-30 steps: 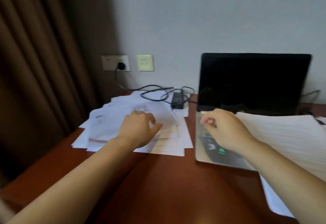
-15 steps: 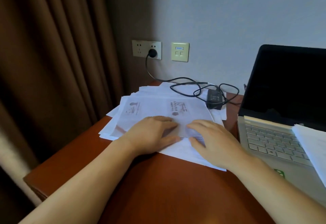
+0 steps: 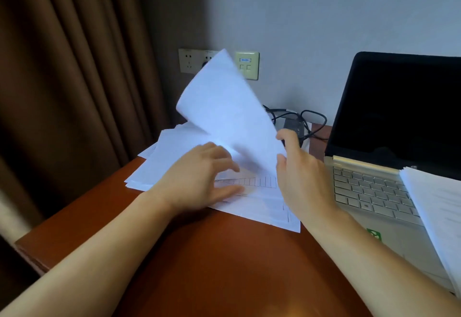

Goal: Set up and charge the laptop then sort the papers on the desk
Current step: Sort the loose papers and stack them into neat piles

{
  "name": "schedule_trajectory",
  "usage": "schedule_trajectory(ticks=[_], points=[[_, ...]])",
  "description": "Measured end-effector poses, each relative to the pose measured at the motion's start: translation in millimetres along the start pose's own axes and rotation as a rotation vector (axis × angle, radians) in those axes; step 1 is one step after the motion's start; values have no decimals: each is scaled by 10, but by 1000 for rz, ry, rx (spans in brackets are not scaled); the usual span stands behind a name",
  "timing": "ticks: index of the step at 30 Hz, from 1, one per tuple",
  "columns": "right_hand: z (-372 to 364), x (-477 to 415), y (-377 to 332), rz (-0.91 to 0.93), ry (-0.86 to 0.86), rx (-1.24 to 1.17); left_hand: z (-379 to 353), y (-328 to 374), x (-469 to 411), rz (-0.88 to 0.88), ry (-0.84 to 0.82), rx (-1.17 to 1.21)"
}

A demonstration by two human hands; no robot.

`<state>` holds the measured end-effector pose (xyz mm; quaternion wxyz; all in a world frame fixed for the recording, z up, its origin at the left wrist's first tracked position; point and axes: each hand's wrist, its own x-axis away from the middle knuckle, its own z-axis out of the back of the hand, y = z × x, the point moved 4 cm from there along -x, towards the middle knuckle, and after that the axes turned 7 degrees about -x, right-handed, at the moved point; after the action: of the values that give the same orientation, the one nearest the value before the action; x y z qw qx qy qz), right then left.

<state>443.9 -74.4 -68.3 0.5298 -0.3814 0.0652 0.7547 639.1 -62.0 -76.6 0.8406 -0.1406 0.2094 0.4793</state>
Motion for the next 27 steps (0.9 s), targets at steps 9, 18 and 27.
schedule_trajectory(ticks=[9,18,27], points=[[25,-14,257,-133,214,-371,-65,-86,77,234,-362,50],[33,-28,288,-96,220,-427,-53,-108,-11,104,-139,-187],[-167,84,-51,315,-83,-84,237,41,13,-97,387,-278]])
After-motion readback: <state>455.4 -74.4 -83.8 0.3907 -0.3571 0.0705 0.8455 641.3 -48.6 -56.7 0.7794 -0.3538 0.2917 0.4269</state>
